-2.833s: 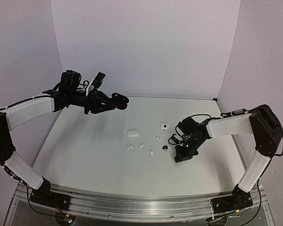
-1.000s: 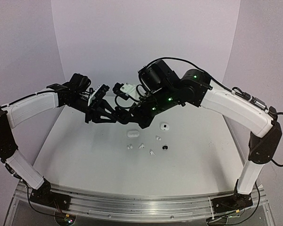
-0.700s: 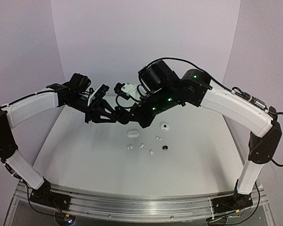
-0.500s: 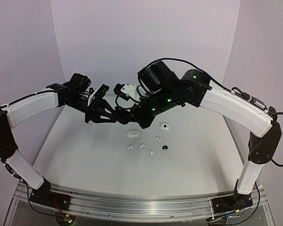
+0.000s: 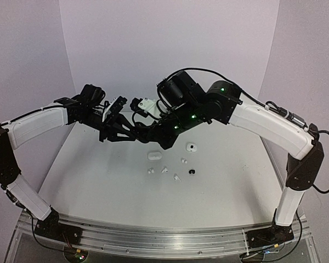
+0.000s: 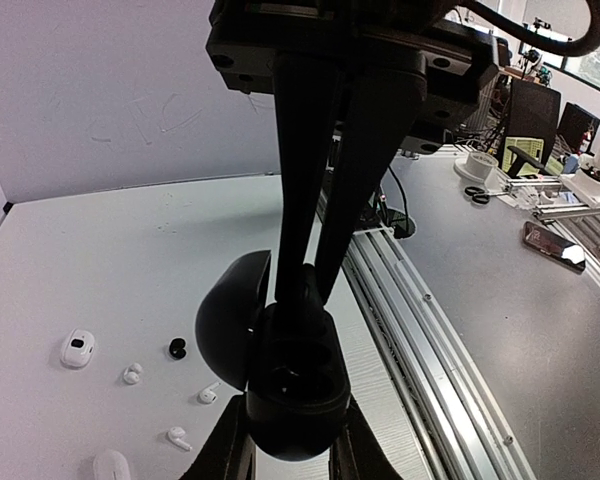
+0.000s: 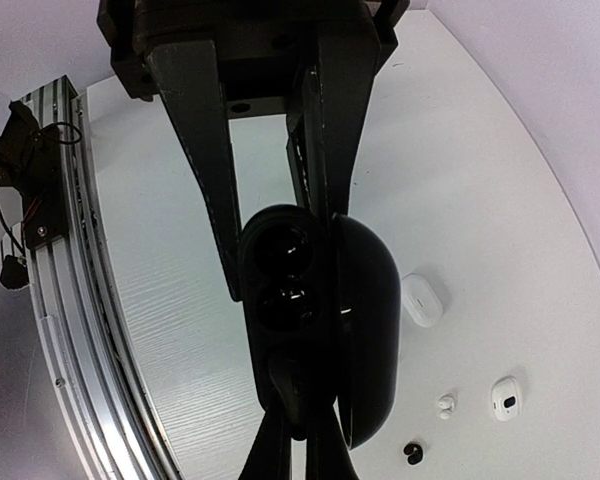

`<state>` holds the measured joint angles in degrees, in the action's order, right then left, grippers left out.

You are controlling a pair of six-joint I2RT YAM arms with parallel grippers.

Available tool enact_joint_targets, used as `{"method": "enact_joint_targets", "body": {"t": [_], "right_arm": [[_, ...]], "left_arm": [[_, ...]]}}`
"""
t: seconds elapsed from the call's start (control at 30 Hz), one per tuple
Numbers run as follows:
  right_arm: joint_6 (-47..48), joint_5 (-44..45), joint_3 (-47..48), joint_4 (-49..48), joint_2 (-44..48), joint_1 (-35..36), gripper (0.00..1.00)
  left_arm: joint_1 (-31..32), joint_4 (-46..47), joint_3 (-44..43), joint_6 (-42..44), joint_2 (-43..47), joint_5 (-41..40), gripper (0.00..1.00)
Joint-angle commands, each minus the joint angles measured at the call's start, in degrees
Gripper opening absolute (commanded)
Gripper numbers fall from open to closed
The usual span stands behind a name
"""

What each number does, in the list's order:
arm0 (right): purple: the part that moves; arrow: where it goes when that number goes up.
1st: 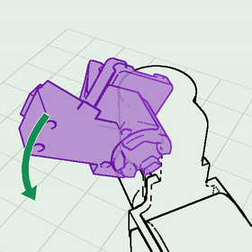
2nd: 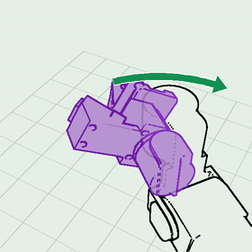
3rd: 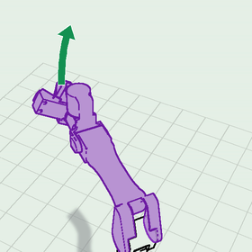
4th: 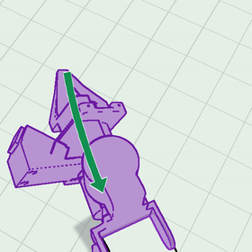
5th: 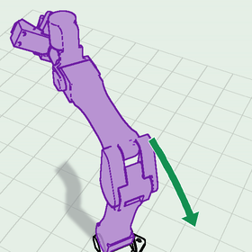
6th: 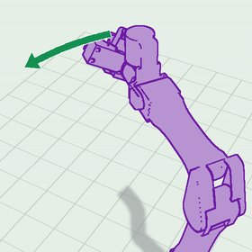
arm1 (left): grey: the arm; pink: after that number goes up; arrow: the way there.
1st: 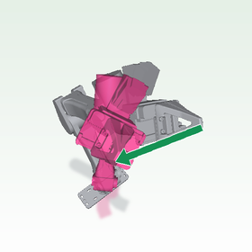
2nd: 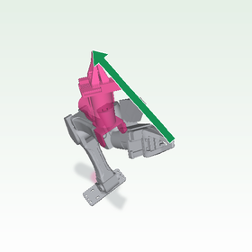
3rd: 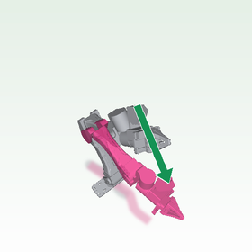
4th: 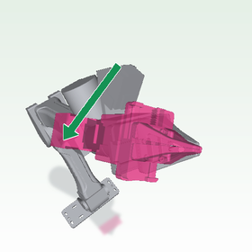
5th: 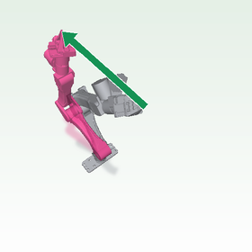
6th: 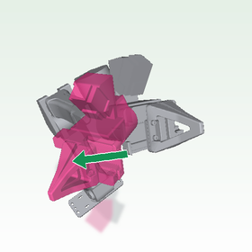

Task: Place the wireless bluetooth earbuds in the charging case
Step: Insert the right earbud into the right side groove of the charging case.

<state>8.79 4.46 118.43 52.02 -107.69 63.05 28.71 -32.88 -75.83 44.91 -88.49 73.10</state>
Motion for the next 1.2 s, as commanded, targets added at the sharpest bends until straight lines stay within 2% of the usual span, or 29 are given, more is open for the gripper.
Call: {"method": "enact_joint_targets", "body": {"t": [0.0,0.13,0.37,0.7,1.17], "right_arm": [[0.66,1.3,2.31,0.68,-1.46,0.32,0.0],[0.58,2.46,2.98,0.79,-1.95,0.32,0.01],[-0.05,3.9,4.59,0.76,-2.69,0.32,0.15],[-1.17,4.65,5.75,0.75,-2.32,0.32,0.21],[-4.28,2.73,7.52,-0.19,2.08,0.32,0.34]], "left_arm": [[0.29,2.19,0.04,-0.61,1.69,2.97,0.0],[0.31,2.18,0.2,-0.16,1.77,2.99,0.0],[0.29,1.81,0.41,0.32,1.74,3.24,0.0],[0.29,1.08,0.97,-1.04,1.91,4.81,0.0],[-0.5,6.03,3.71,-9.07,2.44,6.08,0.0]]}}
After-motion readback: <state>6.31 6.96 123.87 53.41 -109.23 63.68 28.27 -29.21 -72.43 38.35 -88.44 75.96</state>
